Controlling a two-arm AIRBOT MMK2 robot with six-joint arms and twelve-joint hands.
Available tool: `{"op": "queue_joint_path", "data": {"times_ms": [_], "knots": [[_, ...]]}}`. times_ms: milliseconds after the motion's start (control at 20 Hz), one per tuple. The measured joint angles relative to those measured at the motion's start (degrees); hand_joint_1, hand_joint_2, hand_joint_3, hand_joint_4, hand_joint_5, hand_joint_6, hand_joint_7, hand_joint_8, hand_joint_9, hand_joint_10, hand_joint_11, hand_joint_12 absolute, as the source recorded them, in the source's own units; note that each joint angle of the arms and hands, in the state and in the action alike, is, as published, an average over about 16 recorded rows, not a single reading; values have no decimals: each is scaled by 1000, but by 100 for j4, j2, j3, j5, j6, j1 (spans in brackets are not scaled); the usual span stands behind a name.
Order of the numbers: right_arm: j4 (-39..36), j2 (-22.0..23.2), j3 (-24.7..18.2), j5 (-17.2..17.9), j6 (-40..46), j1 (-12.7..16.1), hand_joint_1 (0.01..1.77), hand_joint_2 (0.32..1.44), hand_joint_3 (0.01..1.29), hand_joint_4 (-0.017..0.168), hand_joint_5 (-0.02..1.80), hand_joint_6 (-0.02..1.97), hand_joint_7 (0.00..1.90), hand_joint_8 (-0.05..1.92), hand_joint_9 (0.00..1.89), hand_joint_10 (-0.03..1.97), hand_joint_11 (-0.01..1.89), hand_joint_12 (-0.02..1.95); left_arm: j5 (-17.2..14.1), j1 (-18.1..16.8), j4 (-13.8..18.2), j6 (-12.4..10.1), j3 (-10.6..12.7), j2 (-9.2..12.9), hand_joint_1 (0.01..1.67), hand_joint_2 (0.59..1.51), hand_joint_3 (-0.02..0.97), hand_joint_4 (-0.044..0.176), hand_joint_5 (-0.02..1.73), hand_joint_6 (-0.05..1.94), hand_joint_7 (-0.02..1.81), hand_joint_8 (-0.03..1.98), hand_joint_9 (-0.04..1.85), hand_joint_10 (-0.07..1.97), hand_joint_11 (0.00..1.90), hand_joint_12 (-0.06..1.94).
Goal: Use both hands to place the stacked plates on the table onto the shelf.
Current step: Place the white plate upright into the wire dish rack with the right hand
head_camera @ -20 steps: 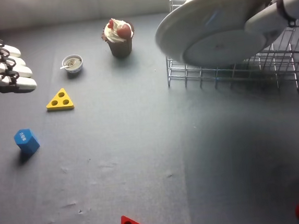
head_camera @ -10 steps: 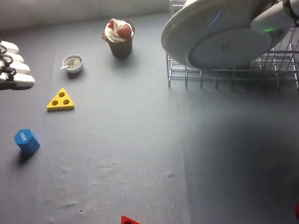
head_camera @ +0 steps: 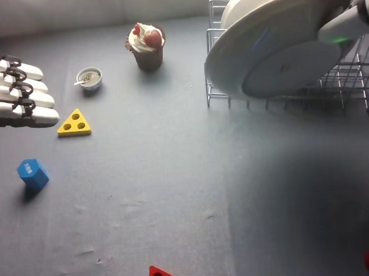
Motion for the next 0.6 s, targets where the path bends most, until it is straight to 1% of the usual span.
{"op": "queue_joint_path", "data": {"times_ms": [300,600], "knots": [[-245,21,40,189,75,0,1481,987,12,-10,904,835,1110,534,1100,749,918,1355,23,-11,-159,1,-123,-83,60,1087,12,8,136,19,188,0,190,8,171,14],[-765,30,157,577,682,-2,1481,983,12,-10,906,834,1137,479,1114,725,923,1337,112,-26,-360,3,-261,-160,62,1088,12,6,140,19,189,0,192,9,171,14]]}}
